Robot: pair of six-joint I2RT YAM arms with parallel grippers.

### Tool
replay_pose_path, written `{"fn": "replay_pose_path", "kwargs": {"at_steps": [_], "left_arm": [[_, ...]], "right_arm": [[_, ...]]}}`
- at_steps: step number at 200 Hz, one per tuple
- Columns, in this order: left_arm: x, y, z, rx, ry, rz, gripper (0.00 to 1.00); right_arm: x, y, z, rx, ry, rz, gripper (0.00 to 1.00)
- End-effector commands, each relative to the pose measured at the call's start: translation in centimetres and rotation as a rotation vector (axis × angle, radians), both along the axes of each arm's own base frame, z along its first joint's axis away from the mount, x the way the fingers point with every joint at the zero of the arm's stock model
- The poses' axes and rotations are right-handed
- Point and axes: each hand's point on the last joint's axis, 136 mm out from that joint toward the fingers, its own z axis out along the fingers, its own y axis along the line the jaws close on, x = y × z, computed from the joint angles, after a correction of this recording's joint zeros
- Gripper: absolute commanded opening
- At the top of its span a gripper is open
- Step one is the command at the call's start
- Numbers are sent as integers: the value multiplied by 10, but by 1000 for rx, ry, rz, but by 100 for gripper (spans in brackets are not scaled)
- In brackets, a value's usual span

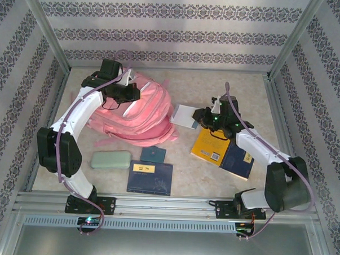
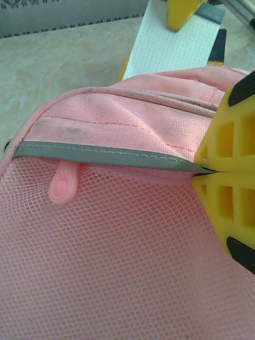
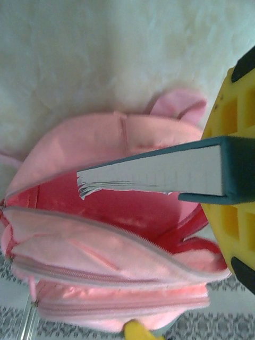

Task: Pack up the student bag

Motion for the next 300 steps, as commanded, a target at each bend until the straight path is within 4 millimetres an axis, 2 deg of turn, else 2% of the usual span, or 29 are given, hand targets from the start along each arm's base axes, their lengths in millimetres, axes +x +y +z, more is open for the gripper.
{"fn": "replay_pose_path", "kwargs": {"at_steps": [1,20,40,48,72,92,101,125,148,189,219,234,274,288,300], "left_arm": [[-11,-18,35,-124,-34,-52,0],[-15,-24,34,-154,-18,-67,0],[-19,-27,18,-107,21,-71,3],[-22,-26,9,-73,45,-68,10],[-30,-12,-12,60,98,-32,42],[-37,-3,-9,152,80,-9,61],[-41,-2,-5,183,59,-6,67],[-55,-17,-3,244,42,-68,70],[-70,-33,-9,392,8,-144,71],[-79,-57,-8,553,-95,-186,71],[-84,-66,-7,624,-150,-208,72],[-85,-61,-1,707,-180,-205,72],[-80,-27,16,894,-227,-140,77],[-82,-25,25,885,-237,-128,79],[-85,-33,29,833,-242,-141,82]], "right_arm": [[17,26,30,193,-18,4,0],[24,45,36,290,9,18,0],[33,66,45,409,38,32,0],[37,72,47,460,46,33,0],[46,82,62,594,28,41,0],[43,90,69,623,13,61,0],[41,93,71,624,8,71,0],[37,98,71,625,4,85,0],[34,98,68,621,9,83,0],[32,98,64,615,20,81,0],[30,98,63,611,23,81,0],[30,98,62,610,26,78,0],[30,98,59,605,36,78,0],[29,98,60,605,35,79,0],[30,98,61,607,32,79,0]]}}
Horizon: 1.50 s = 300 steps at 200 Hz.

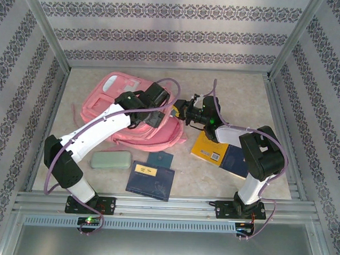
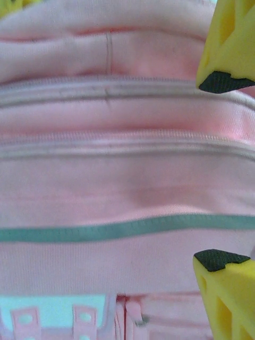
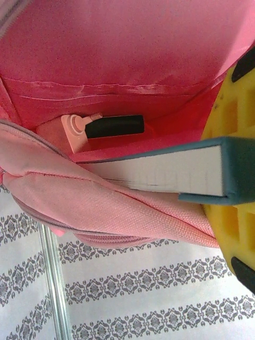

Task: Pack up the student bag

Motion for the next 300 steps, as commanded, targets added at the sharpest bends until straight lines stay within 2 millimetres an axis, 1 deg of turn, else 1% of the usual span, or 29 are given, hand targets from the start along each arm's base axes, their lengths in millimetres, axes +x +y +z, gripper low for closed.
{"fn": "replay_pose_path", "kwargs": {"at_steps": [1,15,29,56,82,104,118,132,151,168,184,189,192,195,213,229,240,257,275,289,300], "left_arm": [[-7,10,27,14,-41,-4,82],[-10,-4,26,-41,-19,-30,85],[-13,-22,20,-78,5,-62,87],[-12,-48,11,-81,16,-96,89],[-6,-60,3,-41,9,-102,90],[1,-64,-8,-11,11,-91,84],[6,-62,-15,22,9,-78,77],[10,-61,-17,44,-3,-75,66],[16,-59,-17,74,-23,-75,39],[19,-57,-14,79,-34,-75,17],[23,-52,-5,63,-50,-64,0],[25,-49,-2,59,-53,-59,0],[26,-47,0,56,-57,-55,0],[26,-46,3,50,-62,-53,0],[33,-35,14,24,-77,-32,0],[38,-25,20,0,-77,-9,0],[42,-20,21,-15,-70,2,0],[47,-14,17,-47,-42,18,0],[50,-8,13,-89,-15,31,0],[52,-5,14,-130,-7,39,0],[53,-5,16,-163,-3,37,0]], "right_arm": [[-8,9,44,72,-140,37,0],[-7,10,46,73,-144,40,0],[-6,11,47,74,-145,40,0],[-6,12,48,74,-145,44,0],[-8,13,48,75,-143,50,0],[-8,13,50,77,-145,50,0],[-8,13,51,79,-145,50,0],[-9,13,51,78,-147,51,0],[-9,10,48,72,-145,45,0],[-9,7,44,58,-143,40,0],[-10,-1,32,-1,-132,25,0],[-10,-5,28,-30,-131,15,0],[-11,-8,29,-43,-146,7,0],[-12,-11,22,-70,-130,2,0],[-19,-33,5,-211,-134,-31,0],[-30,-50,-3,-320,-157,-30,0],[-38,-59,-3,-365,-174,-19,0],[-55,-65,-2,-421,-216,30,0],[-75,-70,-6,-509,-237,89,0],[-85,-70,-5,-510,-250,109,0],[-88,-70,-3,-484,-250,104,0]]}}
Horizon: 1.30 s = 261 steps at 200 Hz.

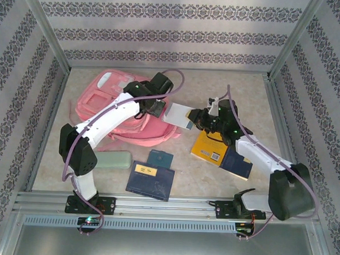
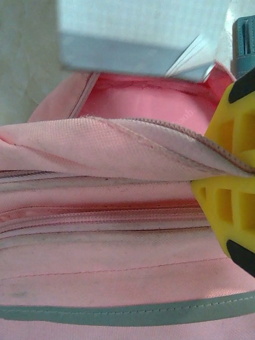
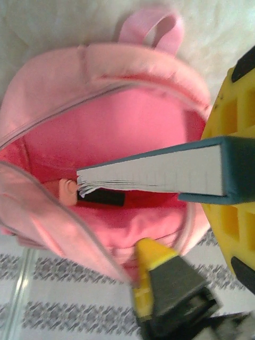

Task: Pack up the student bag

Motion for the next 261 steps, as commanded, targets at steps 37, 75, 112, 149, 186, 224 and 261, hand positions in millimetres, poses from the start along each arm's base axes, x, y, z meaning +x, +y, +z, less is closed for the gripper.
{"fn": "replay_pose_path", "kwargs": {"at_steps": [37,75,112,149,186,224,261], "left_arm": [[3,-3,56,-242,-91,-25,0],[-4,0,88,-276,-128,-37,0],[-9,4,122,-298,-180,-46,0],[-8,14,134,-269,-207,-34,0],[-7,22,137,-269,-206,-23,0],[-4,18,139,-293,-208,-30,0],[-2,15,134,-307,-195,-31,0]], "right_arm": [[-10,19,-2,45,-5,50,0],[25,53,-4,106,16,-10,0],[60,111,-12,185,48,32,0],[80,167,-11,192,44,64,0],[82,170,-13,171,35,36,0],[82,188,-2,257,38,96,0],[89,224,-1,261,46,135,0]]}}
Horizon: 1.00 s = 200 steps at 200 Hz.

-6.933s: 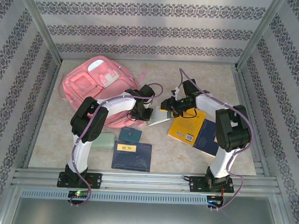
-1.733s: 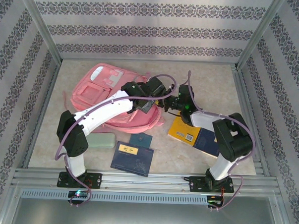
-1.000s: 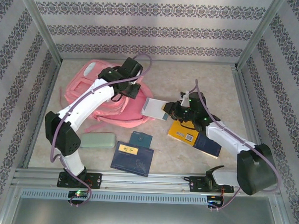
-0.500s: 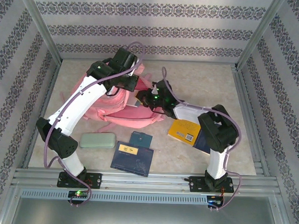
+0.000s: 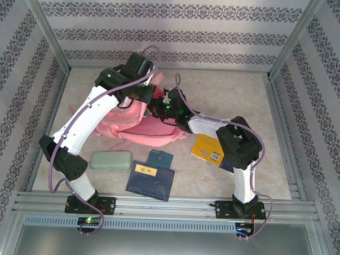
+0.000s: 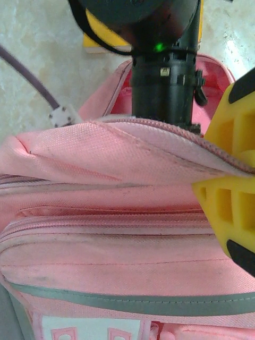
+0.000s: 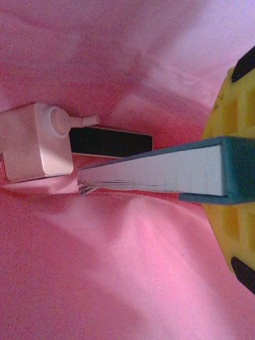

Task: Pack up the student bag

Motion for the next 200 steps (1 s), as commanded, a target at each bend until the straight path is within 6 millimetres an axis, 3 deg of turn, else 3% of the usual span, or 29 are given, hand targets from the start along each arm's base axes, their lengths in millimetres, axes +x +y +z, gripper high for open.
{"fn": "replay_pose_path", "kwargs": {"at_steps": [1,12,33,55,72,98,132,153,162,186,200], "left_arm": [[6,3,41,-66,-113,5,0],[6,2,41,-76,-114,3,0],[9,3,40,-92,-110,14,0],[14,7,38,-121,-96,29,0],[19,9,34,-140,-80,39,0],[22,13,30,-144,-77,49,0],[28,15,20,-175,-60,60,0],[29,10,9,-197,-44,56,0],[30,8,4,-212,-46,56,0],[29,3,-14,-255,-42,56,0],[28,1,-24,-274,-46,51,0]], "right_arm": [[6,33,28,65,-60,45,0],[12,44,15,43,-32,38,1],[27,62,-13,23,16,4,42],[39,67,-20,31,8,-19,66],[39,61,-9,19,-42,-15,74],[31,35,10,-48,-132,-1,77],[8,-10,19,-171,-194,5,77],[-14,-44,5,-276,-184,26,72],[-26,-61,2,-330,-196,30,63],[-66,-94,-5,-437,-239,103,19],[-95,-108,-14,-493,-253,166,4]]}}
